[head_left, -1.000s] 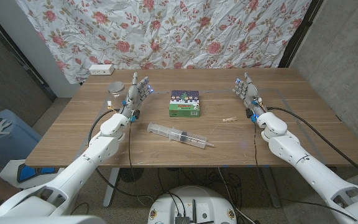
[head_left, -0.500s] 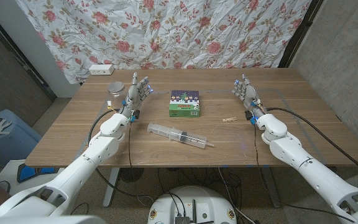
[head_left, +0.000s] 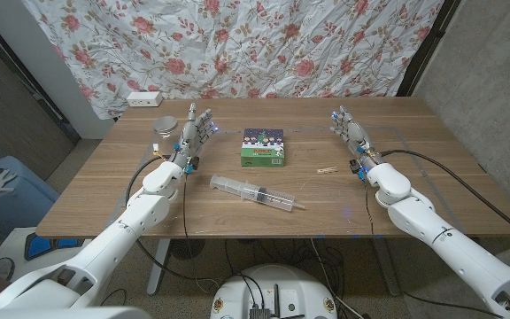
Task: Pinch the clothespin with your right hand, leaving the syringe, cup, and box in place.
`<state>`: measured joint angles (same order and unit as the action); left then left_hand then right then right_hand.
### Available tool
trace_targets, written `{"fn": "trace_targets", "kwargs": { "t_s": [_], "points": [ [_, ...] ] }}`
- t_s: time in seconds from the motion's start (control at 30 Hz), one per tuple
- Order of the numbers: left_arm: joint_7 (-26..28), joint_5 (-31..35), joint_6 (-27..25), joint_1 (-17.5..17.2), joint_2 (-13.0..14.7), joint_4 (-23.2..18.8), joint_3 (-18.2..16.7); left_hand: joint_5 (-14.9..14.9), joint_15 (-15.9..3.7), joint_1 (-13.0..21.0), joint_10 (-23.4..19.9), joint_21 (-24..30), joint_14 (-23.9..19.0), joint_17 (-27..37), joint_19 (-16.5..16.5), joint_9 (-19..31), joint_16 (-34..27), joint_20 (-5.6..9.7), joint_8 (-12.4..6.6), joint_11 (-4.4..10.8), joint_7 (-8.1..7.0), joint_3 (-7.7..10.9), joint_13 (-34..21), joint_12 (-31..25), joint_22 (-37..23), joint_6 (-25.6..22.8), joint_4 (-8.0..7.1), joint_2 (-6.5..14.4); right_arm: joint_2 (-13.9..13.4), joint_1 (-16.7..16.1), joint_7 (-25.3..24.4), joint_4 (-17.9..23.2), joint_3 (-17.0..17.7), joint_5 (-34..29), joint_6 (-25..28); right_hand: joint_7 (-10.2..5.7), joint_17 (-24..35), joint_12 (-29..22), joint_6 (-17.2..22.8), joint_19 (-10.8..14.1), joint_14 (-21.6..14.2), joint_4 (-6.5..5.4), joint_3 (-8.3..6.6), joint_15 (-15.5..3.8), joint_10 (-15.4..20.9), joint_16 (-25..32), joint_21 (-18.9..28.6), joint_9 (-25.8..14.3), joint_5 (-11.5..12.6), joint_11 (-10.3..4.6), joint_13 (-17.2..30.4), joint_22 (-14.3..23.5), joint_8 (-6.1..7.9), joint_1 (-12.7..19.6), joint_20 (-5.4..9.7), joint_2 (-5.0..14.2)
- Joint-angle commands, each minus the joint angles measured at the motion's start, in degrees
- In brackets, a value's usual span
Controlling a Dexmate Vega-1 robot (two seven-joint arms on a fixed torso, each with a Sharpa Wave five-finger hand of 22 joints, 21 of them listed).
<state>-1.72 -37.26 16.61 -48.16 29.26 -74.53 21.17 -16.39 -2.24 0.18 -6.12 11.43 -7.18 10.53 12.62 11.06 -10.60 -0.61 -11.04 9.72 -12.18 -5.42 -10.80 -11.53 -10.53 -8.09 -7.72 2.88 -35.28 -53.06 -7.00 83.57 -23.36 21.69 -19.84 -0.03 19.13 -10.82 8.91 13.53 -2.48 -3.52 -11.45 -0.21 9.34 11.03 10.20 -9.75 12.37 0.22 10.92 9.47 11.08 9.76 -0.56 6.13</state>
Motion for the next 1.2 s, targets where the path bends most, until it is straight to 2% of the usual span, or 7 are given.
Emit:
{"fn": "trace_targets", "kwargs": {
  "t_s": [0.03,0.47,0.63,0.83,0.9,1.0,1.2],
  "points": [
    [-0.02,0.0,0.01,0.0,0.01,0.02,0.0,-0.23,-0.38,0.04,-0.13,0.4,-0.5,0.19,0.39,0.26,-0.29,0.08,-0.35,0.47,-0.49,-0.01,-0.1,-0.32,-0.12,-0.04,-0.31,0.6,-3.71,-0.92,-2.35,1.46,-0.13,-9.34,-3.24,-0.32,-0.2,-0.23,0.43,0.25,-0.57,0.65,-0.35,-0.18,0.66,0.27,0.46,-0.31,0.11,-0.2,-0.07,0.14,0.21,1.12,0.36,0.08],
    [-0.02,-0.03,-0.03,-0.03,0.05,-0.05,-0.02,-0.23,-0.42,0.04,-0.22,0.39,-0.53,0.19,0.36,0.26,-0.3,0.08,-0.36,0.38,-0.49,-0.01,-0.1,-0.36,-0.12,-0.05,-0.31,0.6,-8.03,-1.24,-0.61,1.75,0.04,-15.22,-6.3,-0.54,-1.17,-0.17,0.28,-0.39,0.22,2.37,-1.2,-0.4,0.71,-0.01,0.33,-0.32,-0.36,-0.91,-0.22,0.14,-0.07,2.81,0.57,-0.03],
    [-0.01,-0.02,-0.02,-0.03,0.04,-0.04,-0.02,-0.23,-0.41,0.04,-0.23,0.39,-0.51,0.19,0.36,0.26,-0.29,0.04,-0.36,0.36,-0.49,-0.01,-0.1,-0.37,-0.12,-0.05,-0.31,0.6,-10.06,-2.07,-1.26,3.96,0.62,-18.13,-4.79,-0.65,-1.53,-0.07,0.23,-0.64,0.5,3.1,-1.66,-0.24,0.52,-0.07,0.28,-0.33,-0.55,-0.94,-0.25,0.14,-0.14,3.59,0.73,0.14],
    [-0.02,-0.01,0.0,-0.03,0.03,-0.01,-0.01,-0.23,-0.4,0.04,-0.21,0.39,-0.5,0.19,0.36,0.26,-0.29,0.06,-0.36,0.33,-0.49,-0.01,-0.1,-0.36,-0.12,-0.05,-0.31,0.6,-13.06,-3.45,-1.39,7.92,1.5,-20.9,-1.12,-1.16,-2.24,0.11,-0.35,-1.7,1.37,4.89,-2.77,0.15,-0.13,-0.19,0.09,-0.38,-1.01,-0.97,-0.25,0.14,-0.33,5.56,0.43,0.44],
    [-0.02,-0.01,0.0,-0.03,0.03,-0.01,-0.01,-0.23,-0.42,0.04,-0.15,0.4,-0.51,0.19,0.37,0.26,-0.29,0.04,-0.36,0.35,-0.49,-0.01,-0.1,-0.34,-0.12,-0.05,-0.31,0.6,-13.89,-3.77,-1.29,8.87,1.65,-21.7,-0.29,-1.29,-2.62,0.14,-0.7,-2.26,1.93,5.97,-3.36,0.98,-0.39,-0.23,0.06,-0.41,-1.22,-1.08,-0.22,0.16,-0.4,6.66,-0.14,0.49],
    [-0.02,-0.02,-0.01,-0.04,0.04,-0.03,-0.01,-0.23,-0.4,0.04,-0.13,0.39,-0.5,0.19,0.36,0.26,-0.29,0.03,-0.36,0.37,-0.49,-0.01,-0.1,-0.32,-0.12,-0.04,-0.31,0.6,-15.14,-4.3,-1.36,10.72,1.89,-23.25,1.84,-1.56,-2.87,0.12,-1.14,-2.58,2.38,6.81,-3.71,1.53,-0.51,-0.23,0.08,-0.43,-1.35,-1.18,-0.2,0.17,-0.49,7.43,-0.36,0.36],
    [-0.03,-0.05,-0.03,-0.09,0.11,-0.11,-0.06,-0.23,-0.45,0.05,-0.08,0.41,-0.5,0.19,0.4,0.26,-0.29,0.06,-0.36,0.42,-0.49,-0.01,-0.1,-0.3,-0.12,-0.04,-0.31,0.6,-17.87,-4.93,-0.95,13.8,2.17,-26.46,4.74,-2.05,-3.27,0.14,-1.98,-3.84,3.61,8.53,-4.35,2.79,-1.05,-0.18,0.01,-0.48,-1.5,-1.59,-0.13,0.23,-0.54,8.87,-1.83,0.04]
  ]
}}
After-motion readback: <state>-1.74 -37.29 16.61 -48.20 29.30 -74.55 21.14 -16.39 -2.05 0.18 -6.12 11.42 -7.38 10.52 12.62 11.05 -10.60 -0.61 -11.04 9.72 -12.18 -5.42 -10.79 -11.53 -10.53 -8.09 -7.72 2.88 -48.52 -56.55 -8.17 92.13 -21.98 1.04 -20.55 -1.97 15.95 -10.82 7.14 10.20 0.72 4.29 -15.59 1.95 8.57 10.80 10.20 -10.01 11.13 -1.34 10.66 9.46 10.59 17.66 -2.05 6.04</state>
